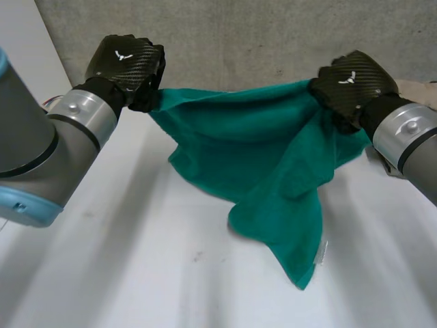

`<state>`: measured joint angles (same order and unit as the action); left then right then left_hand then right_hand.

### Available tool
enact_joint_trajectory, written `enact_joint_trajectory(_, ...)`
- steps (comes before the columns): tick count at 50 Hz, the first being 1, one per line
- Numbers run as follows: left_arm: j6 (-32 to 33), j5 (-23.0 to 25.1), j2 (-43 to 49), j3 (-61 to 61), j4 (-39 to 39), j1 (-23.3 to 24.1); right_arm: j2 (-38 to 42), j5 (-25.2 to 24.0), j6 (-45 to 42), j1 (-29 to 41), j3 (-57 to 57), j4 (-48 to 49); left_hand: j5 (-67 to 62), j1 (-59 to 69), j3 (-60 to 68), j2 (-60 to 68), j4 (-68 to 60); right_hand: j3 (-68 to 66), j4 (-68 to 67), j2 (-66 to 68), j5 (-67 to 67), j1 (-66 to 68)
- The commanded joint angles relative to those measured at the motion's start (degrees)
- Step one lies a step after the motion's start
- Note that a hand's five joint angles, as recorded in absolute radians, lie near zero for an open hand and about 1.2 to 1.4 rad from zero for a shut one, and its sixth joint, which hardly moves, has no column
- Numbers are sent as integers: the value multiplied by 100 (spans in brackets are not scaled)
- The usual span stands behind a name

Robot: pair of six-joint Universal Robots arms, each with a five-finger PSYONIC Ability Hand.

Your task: Fold the laundry.

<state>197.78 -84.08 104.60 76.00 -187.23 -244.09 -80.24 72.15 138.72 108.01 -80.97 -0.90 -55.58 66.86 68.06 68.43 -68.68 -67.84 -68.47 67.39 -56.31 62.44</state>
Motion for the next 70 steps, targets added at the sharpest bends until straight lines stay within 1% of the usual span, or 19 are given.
enact_joint_trajectory(1,-301,-20,-107,389,-6,-16,123,-1412,-1057,115,-76,-41,-1442,1314,1194,1157,-1132,-1216,-1153,1261,-1369,1756)
enact_joint_trajectory(4,-310,-47,42,425,11,-33,237,-1826,-1347,115,-489,-217,-1442,1314,1194,1157,-1132,-1216,-1153,1261,-1369,1756)
enact_joint_trajectory(7,-301,-47,104,451,-15,-60,307,-2152,-1970,124,-1122,-349,-1442,1314,1194,1157,-1132,1610,1673,-1565,1457,-1069)
enact_joint_trajectory(8,-293,-47,104,460,-24,-77,307,-2179,-2442,98,-1367,-341,-1442,1314,1194,1157,-1132,4552,4615,-4507,4399,-4011)
enact_joint_trajectory(9,-301,-38,104,451,-24,-95,307,-2153,-2690,80,-1465,-341,-1442,1314,1194,1157,-1132,5747,5810,-5702,5594,-5206)
enact_joint_trajectory(10,-301,-38,104,434,-32,-112,299,-2100,-2875,45,-1518,-332,-1442,1314,1194,1157,-1132,5784,5847,-5739,5631,-5244)
enact_joint_trajectory(12,-301,-20,95,381,-41,-139,255,-1777,-3106,36,-1458,-341,-1442,1314,1194,1157,-1132,5784,5847,-5739,5631,-5244)
enact_joint_trajectory(16,-301,-20,60,258,-41,-130,229,-1073,-2186,107,-1115,-358,-1442,1314,1194,1157,-1132,5784,5847,-5739,5631,-5244)
enact_joint_trajectory(21,-301,-38,34,126,-32,-112,-78,-588,981,1,-571,-332,-1442,1314,1194,1157,-1132,5784,5847,-5739,5631,-5244)
enact_joint_trajectory(26,-310,-38,-19,126,-15,-77,-282,-667,2624,-288,-131,-525,-1442,1314,1194,1157,-1132,5784,5847,-5739,5631,-5244)
enact_joint_trajectory(36,-345,-12,-651,539,3,-33,1807,-808,2642,-465,1581,-2264,-1442,1314,1194,1157,-1132,5375,5438,-5330,5222,-4834)
enact_joint_trajectory(50,-319,24,-1065,601,-6,81,3954,-1072,2335,124,3130,-2503,-1442,1314,1194,1157,-1132,5238,5301,-5193,5085,-4697)
enact_joint_trajectory(52,-319,32,-1039,600,-32,37,4218,-1036,2335,238,3341,-2529,-1442,1314,1194,1157,-1132,4652,4715,-4607,4499,-4111)
enact_joint_trajectory(54,-310,41,-942,574,-50,28,4350,-984,2335,300,3499,-2529,-1442,1314,1194,1157,-1132,2960,3023,-2915,2807,-2420)
enact_joint_trajectory(55,-301,41,-881,539,-67,20,4455,-888,2335,352,3683,-2521,-1442,1314,1194,1157,-1132,-14,49,59,-167,555)
enact_joint_trajectory(56,-301,41,-811,504,-85,11,4482,-843,2335,370,3798,-2486,-1442,1314,1194,1157,-1132,-1204,-1141,1249,-1357,1744)
enact_joint_trajectory(62,-275,33,-222,-303,-454,-288,4500,-475,2352,405,4808,-2249,-1442,1314,1194,1157,-1132,-1216,-1153,1261,-1369,1756)
enact_joint_trajectory(66,-257,-3,252,-1296,-840,-499,4132,271,2466,432,5372,-986,-1442,1314,1194,1157,-1132,-1216,-1153,1261,-1369,1756)
enact_joint_trajectory(70,-266,-222,570,-2210,-1315,-788,3166,993,2431,432,4811,675,-1442,1314,1194,1157,-1132,-1216,-1153,1261,-1369,1756)
